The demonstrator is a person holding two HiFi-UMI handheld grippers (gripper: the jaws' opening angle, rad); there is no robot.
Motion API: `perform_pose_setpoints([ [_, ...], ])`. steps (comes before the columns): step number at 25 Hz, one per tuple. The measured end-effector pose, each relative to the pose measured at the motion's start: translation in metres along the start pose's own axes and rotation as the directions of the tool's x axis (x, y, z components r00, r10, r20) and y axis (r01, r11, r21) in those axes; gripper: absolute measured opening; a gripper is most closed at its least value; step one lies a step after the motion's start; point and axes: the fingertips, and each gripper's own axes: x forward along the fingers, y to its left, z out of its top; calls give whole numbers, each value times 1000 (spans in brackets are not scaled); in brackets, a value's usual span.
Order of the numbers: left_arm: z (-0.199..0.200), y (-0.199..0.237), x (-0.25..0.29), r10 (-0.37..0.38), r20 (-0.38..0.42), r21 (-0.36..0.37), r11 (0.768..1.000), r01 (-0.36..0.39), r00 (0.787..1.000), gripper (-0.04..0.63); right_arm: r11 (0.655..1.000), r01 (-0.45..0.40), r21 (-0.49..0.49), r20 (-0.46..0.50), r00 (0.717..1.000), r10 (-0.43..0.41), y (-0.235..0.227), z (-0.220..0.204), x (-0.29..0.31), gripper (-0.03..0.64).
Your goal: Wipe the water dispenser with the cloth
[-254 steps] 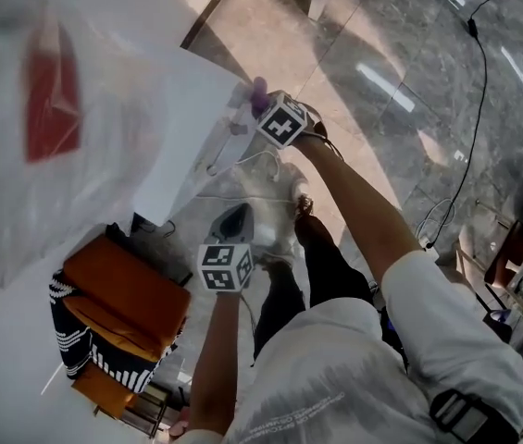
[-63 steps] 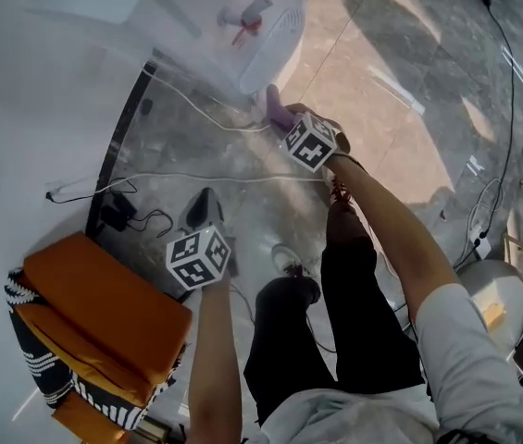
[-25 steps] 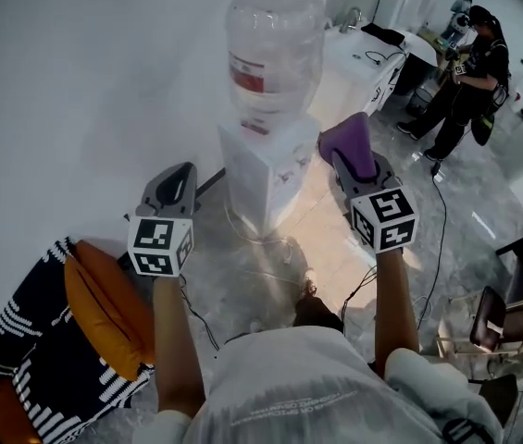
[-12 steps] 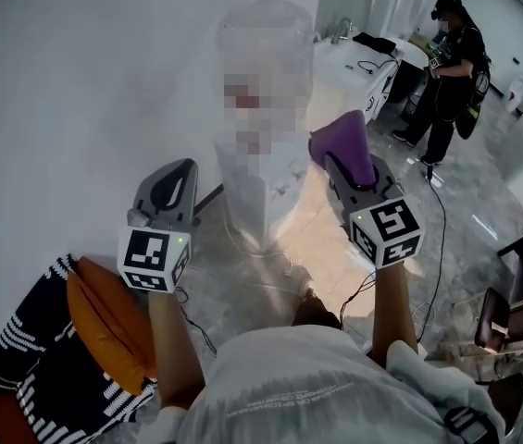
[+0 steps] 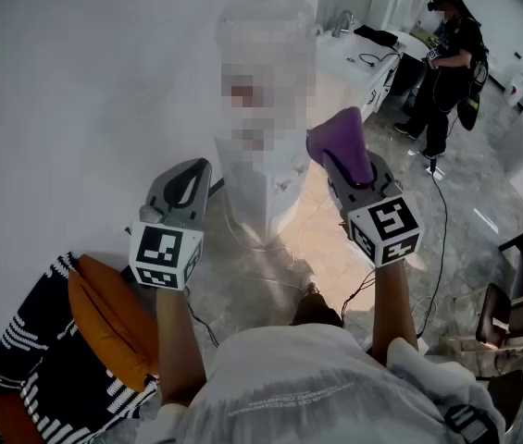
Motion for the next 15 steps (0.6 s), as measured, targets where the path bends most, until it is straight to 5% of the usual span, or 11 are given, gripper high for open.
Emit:
perform_pose_setpoints([
  [15,-2,1,-9,13,-16,-5,1000,-13,1000,17,1000,-26,0,26,999,26,11,2,1,61],
])
